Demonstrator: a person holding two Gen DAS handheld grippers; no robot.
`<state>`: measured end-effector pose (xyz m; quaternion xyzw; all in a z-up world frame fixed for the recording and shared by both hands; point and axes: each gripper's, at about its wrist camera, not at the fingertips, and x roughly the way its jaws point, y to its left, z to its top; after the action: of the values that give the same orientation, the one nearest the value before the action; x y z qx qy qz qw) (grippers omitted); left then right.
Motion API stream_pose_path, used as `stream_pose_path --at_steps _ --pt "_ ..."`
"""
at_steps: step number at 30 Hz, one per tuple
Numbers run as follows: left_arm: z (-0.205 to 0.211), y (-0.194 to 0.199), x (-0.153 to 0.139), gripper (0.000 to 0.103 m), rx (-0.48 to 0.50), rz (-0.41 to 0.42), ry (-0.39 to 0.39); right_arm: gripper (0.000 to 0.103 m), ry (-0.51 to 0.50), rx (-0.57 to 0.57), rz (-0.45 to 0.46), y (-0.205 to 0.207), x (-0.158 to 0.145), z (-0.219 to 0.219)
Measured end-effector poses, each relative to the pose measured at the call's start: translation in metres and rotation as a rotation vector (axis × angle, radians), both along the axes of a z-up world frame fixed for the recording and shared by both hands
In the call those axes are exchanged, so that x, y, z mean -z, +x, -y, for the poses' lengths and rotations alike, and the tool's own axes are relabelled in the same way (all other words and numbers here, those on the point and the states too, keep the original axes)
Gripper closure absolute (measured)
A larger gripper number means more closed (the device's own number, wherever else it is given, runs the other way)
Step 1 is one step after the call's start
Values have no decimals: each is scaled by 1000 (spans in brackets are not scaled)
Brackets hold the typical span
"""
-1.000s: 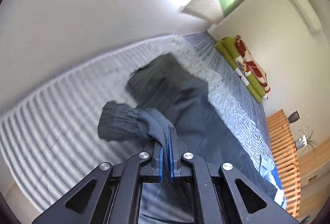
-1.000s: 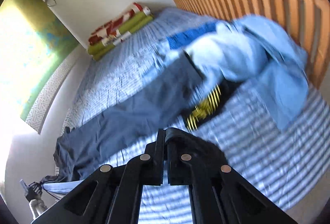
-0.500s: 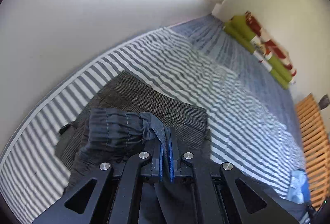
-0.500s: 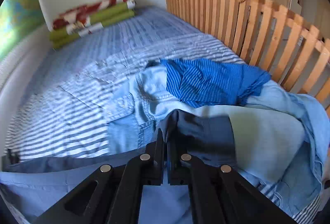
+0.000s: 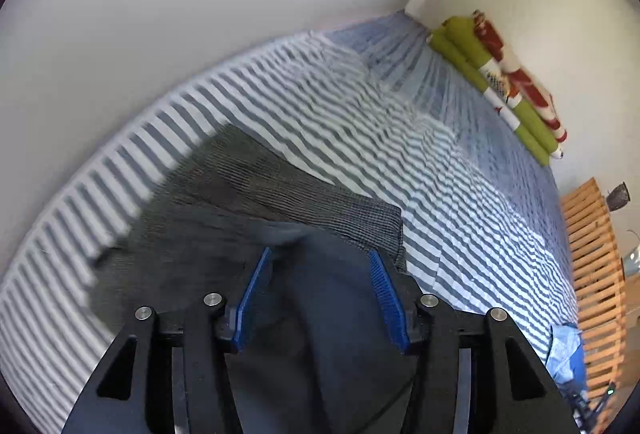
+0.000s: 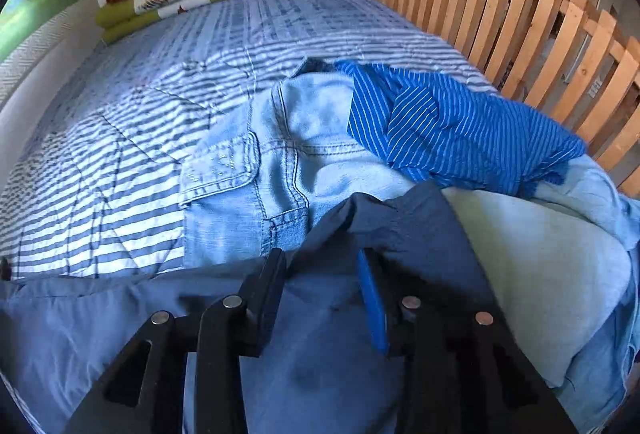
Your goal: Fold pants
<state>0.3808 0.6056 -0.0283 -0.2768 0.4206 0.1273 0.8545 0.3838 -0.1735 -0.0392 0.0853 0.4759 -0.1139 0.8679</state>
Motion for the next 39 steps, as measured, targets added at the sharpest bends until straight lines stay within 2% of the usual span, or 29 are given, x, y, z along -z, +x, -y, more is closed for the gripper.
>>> stream_pose_path --at_steps 1,4,7,9,12,16,18,20,23,26,27,30,32,35,38,39 --pt "-4 -12 -6 42 -2 1 25 69 14 -16 14 -9 -5 -3" --pt "-18 -51 -12 41 11 21 29 69 66 -86 22 -35 -10 -22" --pt "-29 -83 6 40 8 -25 -8 69 117 -210 -8 -55 -6 -62" --pt "-29 -104 25 40 15 -56 -47 68 185 -319 -38 -75 3 -101" --pt "-28 -131 49 30 -2 -62 -85 67 258 -505 -82 -105 16 -170" --pt "-35 -145 69 29 -77 -72 -161 59 281 -732 -109 -137 31 -268" --pt "-39 -151 73 27 -103 -26 -212 58 290 -814 -90 -147 35 -312" --pt "-39 -149 75 27 -99 -22 -240 52 298 -861 -77 -149 39 -344" --pt "-36 -137 82 26 -79 -28 -264 50 341 -888 -128 -145 57 -385" --pt "-34 -129 87 26 -107 -29 -257 50 320 -862 -153 -141 72 -408" --pt "-34 -128 89 26 -122 -23 -266 50 340 -857 -172 -137 79 -415" --pt "-37 -127 93 41 -163 -9 -272 49 415 -810 -260 -134 91 -417" --pt "-38 -126 92 57 -149 -12 -245 49 460 -814 -290 -146 93 -414" --pt "-40 -122 89 66 -142 0 -228 49 399 -829 -255 -161 93 -410" --pt "-41 -124 87 70 -157 13 -234 50 324 -797 -220 -155 90 -419" --pt "-40 -125 84 70 -152 16 -229 56 275 -779 -198 -150 88 -422"
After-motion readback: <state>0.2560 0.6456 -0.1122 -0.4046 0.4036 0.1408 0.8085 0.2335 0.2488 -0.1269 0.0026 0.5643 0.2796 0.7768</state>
